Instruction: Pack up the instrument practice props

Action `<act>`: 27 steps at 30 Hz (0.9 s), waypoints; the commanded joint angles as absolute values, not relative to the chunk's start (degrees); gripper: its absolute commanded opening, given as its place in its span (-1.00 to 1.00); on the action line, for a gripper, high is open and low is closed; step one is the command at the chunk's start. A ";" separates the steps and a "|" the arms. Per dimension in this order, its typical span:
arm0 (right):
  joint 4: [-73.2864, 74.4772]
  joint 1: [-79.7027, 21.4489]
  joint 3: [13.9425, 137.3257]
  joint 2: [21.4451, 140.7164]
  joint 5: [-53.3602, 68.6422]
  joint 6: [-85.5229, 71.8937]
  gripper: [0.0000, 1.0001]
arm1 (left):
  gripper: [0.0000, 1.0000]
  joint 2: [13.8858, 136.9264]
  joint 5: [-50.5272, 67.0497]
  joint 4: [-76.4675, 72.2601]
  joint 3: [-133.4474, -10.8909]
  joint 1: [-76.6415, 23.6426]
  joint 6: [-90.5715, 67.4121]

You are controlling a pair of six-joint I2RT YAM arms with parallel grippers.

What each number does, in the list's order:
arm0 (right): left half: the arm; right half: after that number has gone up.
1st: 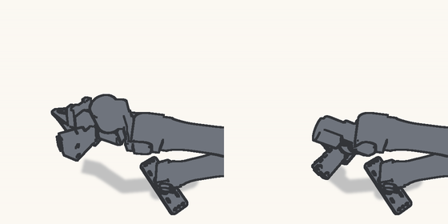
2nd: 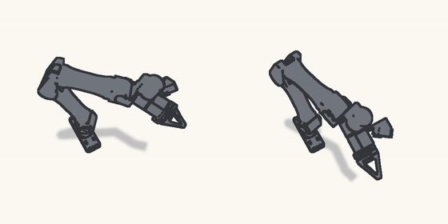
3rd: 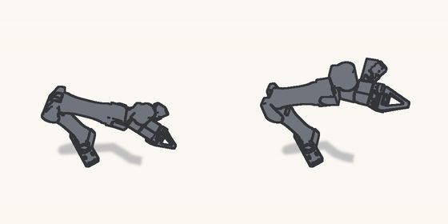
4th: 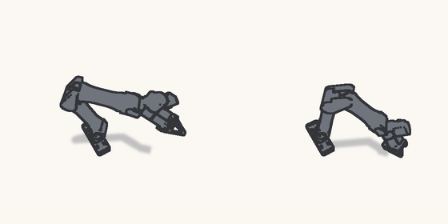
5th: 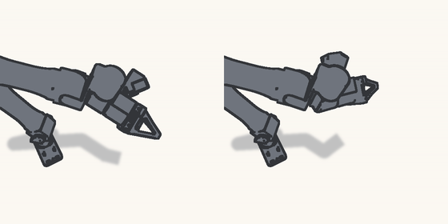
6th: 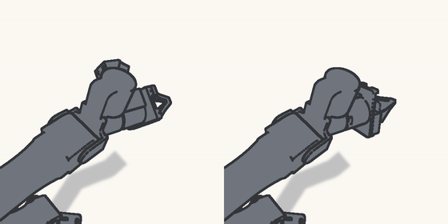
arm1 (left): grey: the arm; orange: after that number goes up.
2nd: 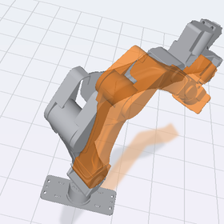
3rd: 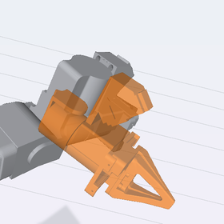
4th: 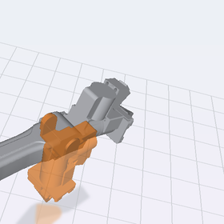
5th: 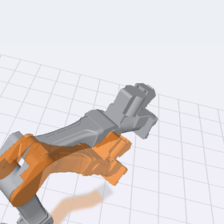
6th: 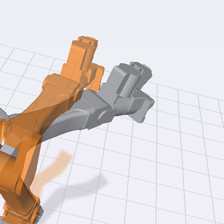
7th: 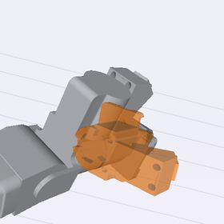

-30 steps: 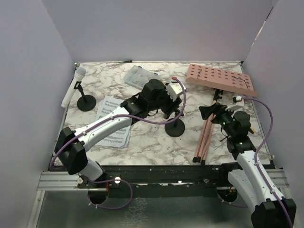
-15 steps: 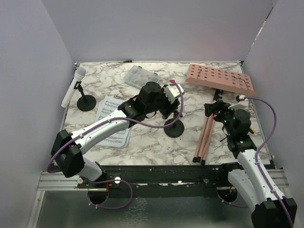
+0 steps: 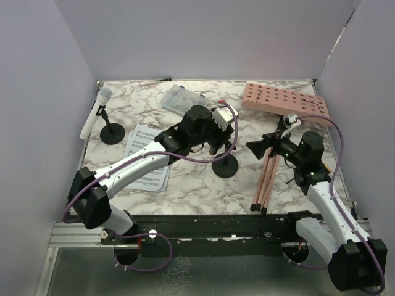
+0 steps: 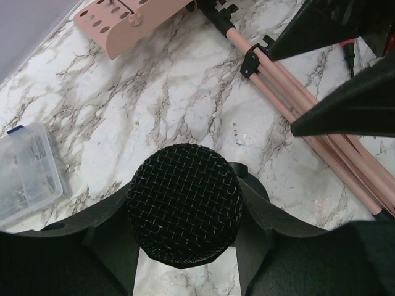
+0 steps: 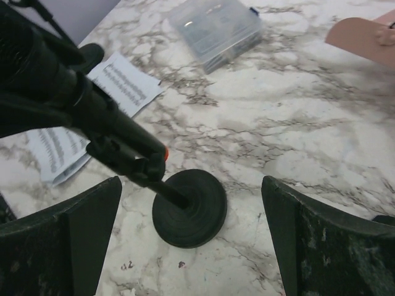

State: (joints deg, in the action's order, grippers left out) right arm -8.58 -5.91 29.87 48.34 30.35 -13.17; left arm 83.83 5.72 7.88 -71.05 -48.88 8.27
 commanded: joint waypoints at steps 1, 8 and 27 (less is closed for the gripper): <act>-10.01 -5.98 32.65 51.09 44.81 -8.88 0.98 | -0.05 84.07 4.39 3.30 -74.95 -49.00 5.87; -11.25 -8.47 35.35 55.35 49.53 -5.28 0.77 | 0.13 85.32 5.17 3.08 -77.06 -49.04 3.65; -18.44 -21.53 37.31 65.30 38.49 2.23 0.53 | 0.60 80.68 2.55 6.53 -79.46 -46.21 -4.89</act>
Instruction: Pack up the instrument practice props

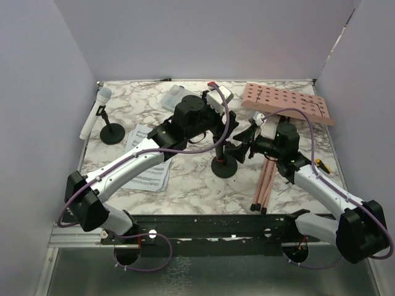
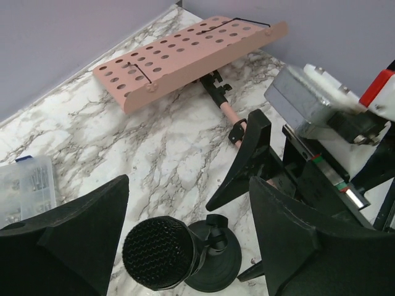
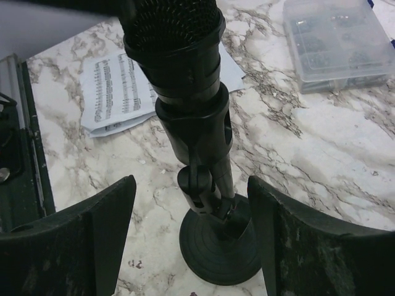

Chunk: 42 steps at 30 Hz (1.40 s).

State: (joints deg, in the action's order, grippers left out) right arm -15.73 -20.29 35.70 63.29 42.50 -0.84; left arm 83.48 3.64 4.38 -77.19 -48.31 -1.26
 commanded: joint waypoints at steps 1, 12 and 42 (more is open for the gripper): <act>-18.41 -21.80 37.49 65.80 37.94 2.75 0.54 | 0.60 80.34 2.58 7.03 -79.33 -45.37 -5.94; -11.07 -26.08 42.82 70.13 31.49 10.33 0.40 | 0.60 73.75 2.17 8.06 -68.84 -41.57 -13.56; -19.51 -26.98 32.02 73.16 29.35 7.08 -0.99 | 0.58 76.93 1.53 -24.91 -51.64 -44.06 -14.05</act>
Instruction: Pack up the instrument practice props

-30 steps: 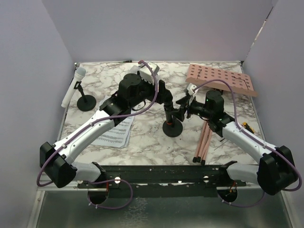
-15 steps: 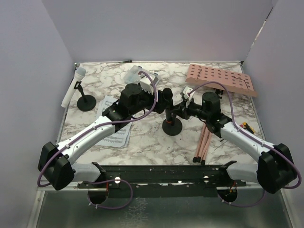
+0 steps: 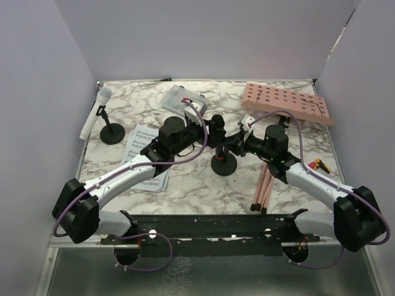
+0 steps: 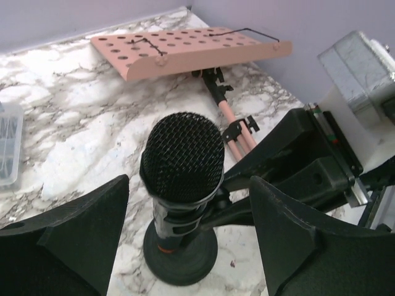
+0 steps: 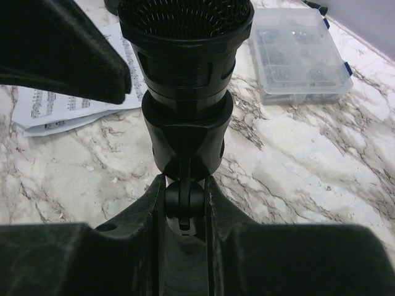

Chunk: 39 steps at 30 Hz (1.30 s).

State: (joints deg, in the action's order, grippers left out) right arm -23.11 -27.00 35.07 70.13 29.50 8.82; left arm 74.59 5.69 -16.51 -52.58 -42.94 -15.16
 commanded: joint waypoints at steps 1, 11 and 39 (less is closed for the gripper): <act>-19.84 -27.03 31.85 73.29 29.54 6.93 -0.99 | 0.57 77.56 0.78 -25.96 -51.52 -44.34 -14.06; -21.19 -27.11 30.62 74.00 30.02 6.59 -0.99 | 0.39 83.69 -16.07 -37.12 -47.51 -48.91 -13.19; -19.24 -27.51 28.48 75.06 27.39 5.38 -0.99 | -0.51 82.73 -23.67 -46.32 -49.09 -50.89 -2.22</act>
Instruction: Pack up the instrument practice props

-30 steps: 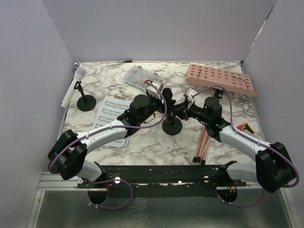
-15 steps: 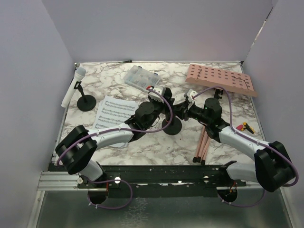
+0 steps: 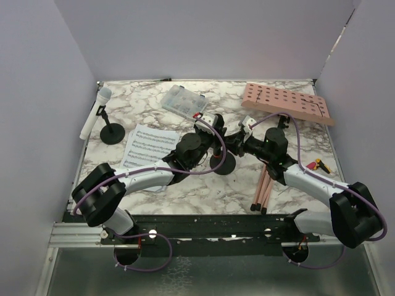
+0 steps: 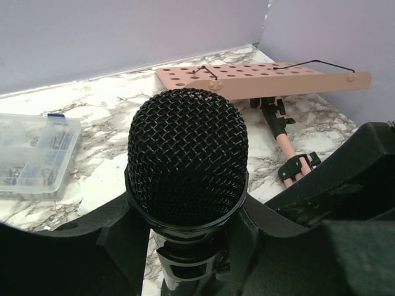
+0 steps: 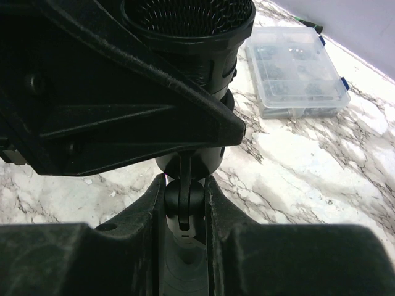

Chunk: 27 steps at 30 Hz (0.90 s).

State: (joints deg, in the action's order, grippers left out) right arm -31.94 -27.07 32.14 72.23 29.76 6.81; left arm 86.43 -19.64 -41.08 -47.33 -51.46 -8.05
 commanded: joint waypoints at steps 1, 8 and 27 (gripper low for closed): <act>-19.15 -27.51 28.48 75.00 27.32 5.24 -0.99 | -0.54 82.44 -23.60 -46.32 -49.15 -50.89 -1.78; -17.99 -27.55 29.17 75.77 27.21 4.47 -0.99 | -0.76 80.62 -24.18 -46.32 -49.97 -50.96 -1.26; -17.14 -27.52 28.96 77.18 27.42 2.42 -0.99 | -0.91 74.04 -33.99 -42.54 -55.05 -48.87 -4.23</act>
